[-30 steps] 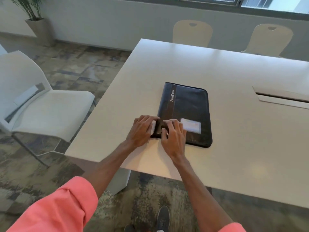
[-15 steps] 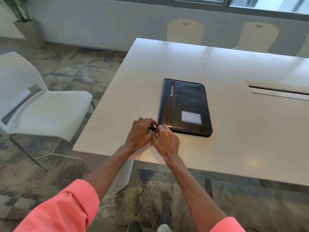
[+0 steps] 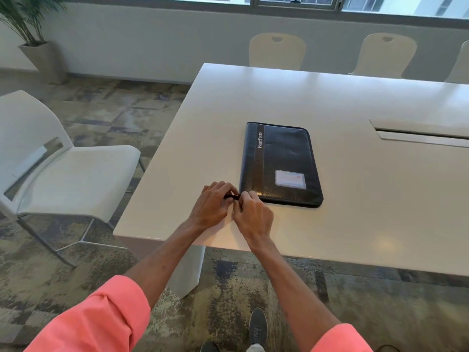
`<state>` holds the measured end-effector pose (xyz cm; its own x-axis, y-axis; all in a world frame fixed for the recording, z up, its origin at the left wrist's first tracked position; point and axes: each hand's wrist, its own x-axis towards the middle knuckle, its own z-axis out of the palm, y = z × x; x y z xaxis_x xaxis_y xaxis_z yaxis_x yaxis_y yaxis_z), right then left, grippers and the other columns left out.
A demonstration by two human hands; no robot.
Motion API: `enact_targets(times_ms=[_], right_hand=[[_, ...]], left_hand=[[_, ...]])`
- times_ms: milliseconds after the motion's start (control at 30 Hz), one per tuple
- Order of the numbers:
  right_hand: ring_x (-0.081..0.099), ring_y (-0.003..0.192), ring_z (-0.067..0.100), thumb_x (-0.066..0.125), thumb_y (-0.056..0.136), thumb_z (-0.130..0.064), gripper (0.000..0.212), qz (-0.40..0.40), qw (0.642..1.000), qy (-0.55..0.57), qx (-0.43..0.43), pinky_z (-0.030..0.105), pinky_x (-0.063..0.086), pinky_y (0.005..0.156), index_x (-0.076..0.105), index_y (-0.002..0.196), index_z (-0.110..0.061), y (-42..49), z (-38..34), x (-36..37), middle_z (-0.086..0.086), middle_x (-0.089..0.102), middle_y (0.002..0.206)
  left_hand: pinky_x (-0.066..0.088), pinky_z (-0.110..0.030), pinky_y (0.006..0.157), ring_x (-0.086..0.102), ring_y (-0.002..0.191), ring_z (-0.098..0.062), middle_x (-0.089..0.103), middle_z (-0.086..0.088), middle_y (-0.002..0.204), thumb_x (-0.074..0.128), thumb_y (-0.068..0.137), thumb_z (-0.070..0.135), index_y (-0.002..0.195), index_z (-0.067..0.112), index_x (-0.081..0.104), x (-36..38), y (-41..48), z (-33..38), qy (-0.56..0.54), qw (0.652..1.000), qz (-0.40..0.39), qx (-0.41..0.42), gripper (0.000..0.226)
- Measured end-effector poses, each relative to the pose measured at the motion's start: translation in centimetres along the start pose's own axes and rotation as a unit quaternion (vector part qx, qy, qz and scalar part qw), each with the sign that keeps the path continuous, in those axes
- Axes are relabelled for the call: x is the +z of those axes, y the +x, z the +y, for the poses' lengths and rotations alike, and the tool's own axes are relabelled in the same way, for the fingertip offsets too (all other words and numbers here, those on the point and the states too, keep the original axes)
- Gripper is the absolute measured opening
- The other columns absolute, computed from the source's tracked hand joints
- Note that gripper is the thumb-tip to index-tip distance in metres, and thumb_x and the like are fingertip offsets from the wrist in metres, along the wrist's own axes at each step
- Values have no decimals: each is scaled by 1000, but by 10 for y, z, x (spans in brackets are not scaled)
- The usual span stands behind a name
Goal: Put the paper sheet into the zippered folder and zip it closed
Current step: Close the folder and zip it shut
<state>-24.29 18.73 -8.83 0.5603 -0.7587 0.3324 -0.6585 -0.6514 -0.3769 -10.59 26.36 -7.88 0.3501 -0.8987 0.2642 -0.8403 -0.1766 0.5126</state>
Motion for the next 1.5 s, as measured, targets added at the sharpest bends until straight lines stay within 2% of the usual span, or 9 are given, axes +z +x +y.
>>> enact_targets(times_ms=[267, 433, 567, 800, 1067, 1167, 1267, 1333, 1500], right_hand=[[66, 68, 16, 66, 104, -37, 20, 29, 999, -20, 28, 32, 59, 59, 71, 96, -19, 0, 14, -5, -3, 71, 90], [55, 61, 11, 73, 100, -34, 18, 46, 997, -53, 42, 26, 52, 55, 72, 90, -20, 1, 25, -12, -3, 69, 81], [66, 65, 15, 73, 99, -32, 15, 47, 994, -66, 67, 30, 58, 60, 76, 94, -18, -1, 37, -21, -2, 73, 85], [66, 64, 19, 74, 100, -27, 16, 77, 986, -70, 134, 34, 61, 61, 74, 91, -15, -2, 81, -46, 1, 71, 84], [71, 72, 19, 74, 101, -29, 15, 84, 975, -68, 195, 36, 64, 69, 75, 99, -15, -4, 130, -67, 1, 76, 95], [71, 72, 19, 74, 102, -30, 15, 85, 975, -57, 198, 32, 61, 67, 75, 99, -15, -6, 137, -68, 1, 76, 96], [72, 74, 19, 74, 103, -31, 17, 86, 976, -39, 194, 31, 61, 67, 75, 102, -14, -8, 137, -67, 2, 76, 100], [73, 75, 18, 74, 103, -32, 18, 85, 978, -31, 190, 31, 62, 68, 74, 104, -14, -9, 137, -67, 2, 76, 103], [71, 76, 16, 75, 103, -30, 14, 83, 981, -20, 175, 28, 60, 66, 75, 104, -16, -10, 143, -68, -1, 75, 103]], left_hand=[[46, -41, 100, 61, 106, -15, 70, 9, 107, 68, 100, 7, 114, 25, 69, -1, 1, -1, -29, 999, 25, -36, 23], [46, -41, 101, 62, 105, -15, 71, 8, 108, 67, 97, 5, 114, 25, 67, 0, 0, 0, -28, 998, 24, -41, 27], [44, -39, 99, 61, 103, -14, 70, 11, 100, 66, 93, 3, 111, 29, 67, 1, 0, 0, -20, 998, 31, -44, 32], [41, -35, 98, 61, 100, -14, 71, 11, 95, 65, 91, 3, 110, 28, 69, 5, 2, -1, -16, 998, 44, -49, 32], [43, -37, 99, 61, 102, -17, 69, 5, 100, 68, 93, 4, 111, 24, 70, 11, 3, 0, 9, 997, 60, -40, 27], [37, -32, 100, 58, 115, -19, 65, 4, 119, 70, 92, 11, 122, 24, 67, 13, 3, 0, 43, 997, 67, -25, 33], [33, -38, 120, 47, 145, -22, 52, 0, 154, 71, 90, 23, 147, 22, 57, 17, 9, 9, 71, 996, 54, 24, 59], [23, -47, 133, 31, 161, -23, 38, -4, 171, 69, 93, 32, 159, 19, 48, 23, 18, 21, 90, 993, 37, 69, 71], [6, -52, 138, 1, 171, -20, 10, -4, 183, 51, 106, 54, 174, 19, 23, 57, 46, 63, 156, 976, -48, 141, 81]])
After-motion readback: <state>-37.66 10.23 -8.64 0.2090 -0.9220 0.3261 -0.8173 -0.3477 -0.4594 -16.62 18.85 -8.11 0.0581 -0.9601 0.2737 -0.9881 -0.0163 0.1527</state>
